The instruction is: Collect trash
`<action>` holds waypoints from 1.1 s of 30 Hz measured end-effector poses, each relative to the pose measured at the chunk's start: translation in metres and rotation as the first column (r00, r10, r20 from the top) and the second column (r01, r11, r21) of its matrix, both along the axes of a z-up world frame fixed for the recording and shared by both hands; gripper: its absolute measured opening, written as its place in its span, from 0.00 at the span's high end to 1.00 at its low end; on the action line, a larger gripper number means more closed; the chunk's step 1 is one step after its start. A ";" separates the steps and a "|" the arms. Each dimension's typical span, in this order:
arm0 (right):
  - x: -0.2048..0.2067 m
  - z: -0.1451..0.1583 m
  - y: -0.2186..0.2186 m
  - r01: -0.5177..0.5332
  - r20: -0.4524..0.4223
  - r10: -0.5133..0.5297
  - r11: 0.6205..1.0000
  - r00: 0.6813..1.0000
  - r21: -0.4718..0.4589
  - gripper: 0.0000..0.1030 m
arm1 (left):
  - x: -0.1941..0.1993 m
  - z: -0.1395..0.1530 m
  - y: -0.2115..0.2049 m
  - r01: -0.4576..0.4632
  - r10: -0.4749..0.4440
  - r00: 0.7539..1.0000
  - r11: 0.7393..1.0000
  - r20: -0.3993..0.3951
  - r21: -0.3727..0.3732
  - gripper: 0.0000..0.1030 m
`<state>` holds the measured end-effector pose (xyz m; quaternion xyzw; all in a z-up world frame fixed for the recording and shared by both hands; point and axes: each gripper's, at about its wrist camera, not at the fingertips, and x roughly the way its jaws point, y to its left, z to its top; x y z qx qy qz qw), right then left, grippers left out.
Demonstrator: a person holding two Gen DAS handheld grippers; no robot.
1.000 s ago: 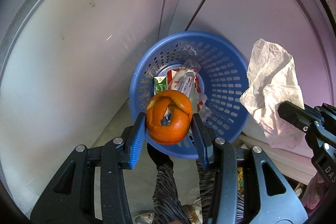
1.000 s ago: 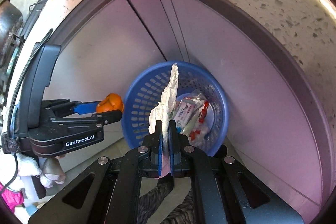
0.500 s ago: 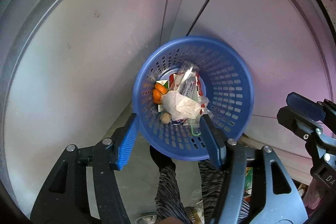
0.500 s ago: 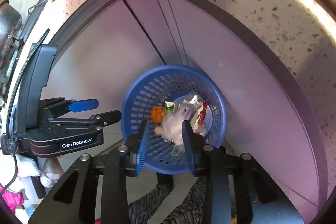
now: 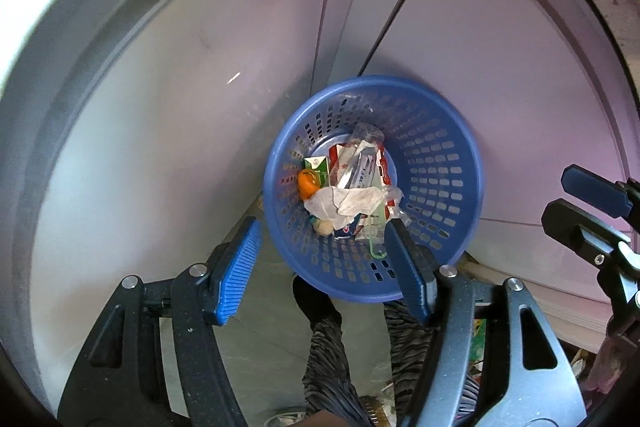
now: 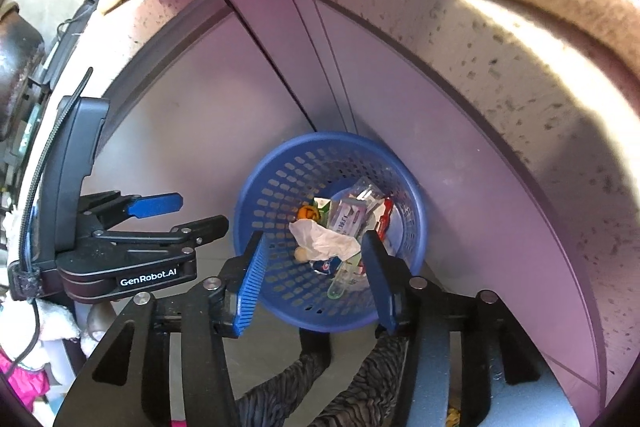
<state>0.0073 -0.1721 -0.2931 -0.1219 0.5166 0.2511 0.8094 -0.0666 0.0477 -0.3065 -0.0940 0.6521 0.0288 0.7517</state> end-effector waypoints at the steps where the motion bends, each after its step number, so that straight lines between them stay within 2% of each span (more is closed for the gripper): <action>1: -0.001 0.003 0.000 -0.001 0.002 0.001 1.000 1.000 -0.003 0.54 | 0.000 0.002 0.000 0.001 -0.001 1.000 1.000 0.004 0.002 0.36; 11: -0.005 0.028 -0.005 0.006 0.018 -0.007 0.999 1.000 0.047 0.40 | -0.001 0.033 0.001 0.027 -0.029 0.998 0.999 0.057 0.037 0.36; 20: -0.012 0.057 -0.007 0.004 0.028 -0.006 0.996 1.000 0.084 0.39 | -0.002 0.066 0.002 0.020 -0.024 0.994 0.999 0.106 0.034 0.36; 33: -0.020 0.112 -0.012 -0.026 0.112 0.009 0.989 0.994 0.148 0.39 | 0.006 0.131 0.001 0.029 -0.040 0.975 0.998 0.217 0.051 0.36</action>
